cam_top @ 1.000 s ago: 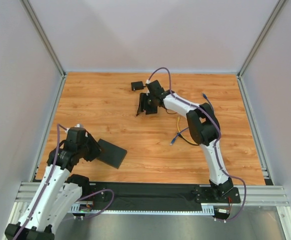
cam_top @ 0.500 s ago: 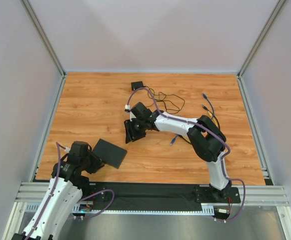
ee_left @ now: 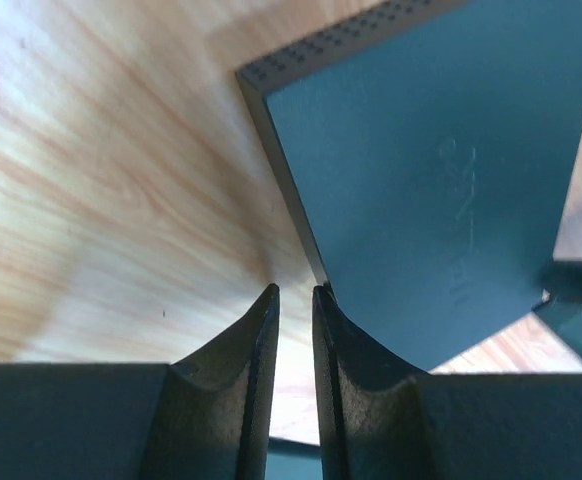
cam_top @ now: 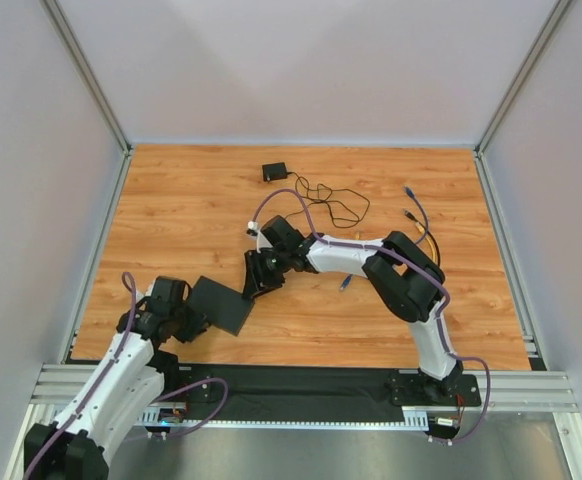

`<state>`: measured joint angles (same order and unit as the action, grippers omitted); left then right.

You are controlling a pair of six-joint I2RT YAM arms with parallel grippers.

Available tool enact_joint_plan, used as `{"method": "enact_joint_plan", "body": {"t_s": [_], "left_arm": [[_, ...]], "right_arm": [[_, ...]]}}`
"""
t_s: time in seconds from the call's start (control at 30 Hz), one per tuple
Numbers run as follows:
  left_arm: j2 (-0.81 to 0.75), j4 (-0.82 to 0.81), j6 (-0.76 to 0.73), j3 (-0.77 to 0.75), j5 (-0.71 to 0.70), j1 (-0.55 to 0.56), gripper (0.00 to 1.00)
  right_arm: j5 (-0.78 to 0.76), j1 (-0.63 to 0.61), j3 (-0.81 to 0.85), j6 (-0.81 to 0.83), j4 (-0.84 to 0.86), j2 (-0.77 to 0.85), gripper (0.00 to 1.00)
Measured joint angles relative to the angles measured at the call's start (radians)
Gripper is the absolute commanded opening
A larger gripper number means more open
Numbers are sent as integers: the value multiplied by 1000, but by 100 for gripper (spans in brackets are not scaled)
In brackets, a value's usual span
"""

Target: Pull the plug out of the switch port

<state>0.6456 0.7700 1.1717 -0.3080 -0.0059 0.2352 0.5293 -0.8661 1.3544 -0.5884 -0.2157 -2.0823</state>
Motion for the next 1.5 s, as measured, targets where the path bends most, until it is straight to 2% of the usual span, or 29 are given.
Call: {"method": "enact_joint_plan", "body": {"t_s": [0.23,0.33,0.43,0.63,0.7,0.77,0.8,0.87,1.07,1.1,1.27,1.5], "left_arm": [[269,-97,-99,-105,-35,0,28],[400,-134,-155,-177,-51,-1,28],[464,-143,-193,-247,-72,-3,28],[353,-142,-231,-281,-135,-13,33],[304,-125,-243,-291,-146,-15,41],[256,-114,-263,-306,-142,-15,43],[235,-115,-274,-311,-131,-15,48],[197,-118,-302,-315,-92,-15,48],[88,-183,-361,-270,84,-15,63],[65,-203,-365,-249,118,-15,99],[-11,-346,-353,-106,290,-15,100],[34,-520,-317,20,457,-5,100]], "right_arm": [[61,-9,-23,-66,89,-9,42],[20,-7,-33,-63,72,5,45],[-59,-9,-55,-39,24,58,47],[-240,-10,-122,29,-80,233,57],[-292,-6,-145,44,-100,277,64],[-343,-2,-166,62,-130,317,71],[-372,1,-176,69,-144,332,74],[-413,7,-199,77,-158,353,79],[-504,48,-349,64,-177,462,92],[-513,55,-375,58,-177,483,96],[-555,68,-500,14,-164,609,100],[-575,68,-554,-42,-96,664,100]]}}
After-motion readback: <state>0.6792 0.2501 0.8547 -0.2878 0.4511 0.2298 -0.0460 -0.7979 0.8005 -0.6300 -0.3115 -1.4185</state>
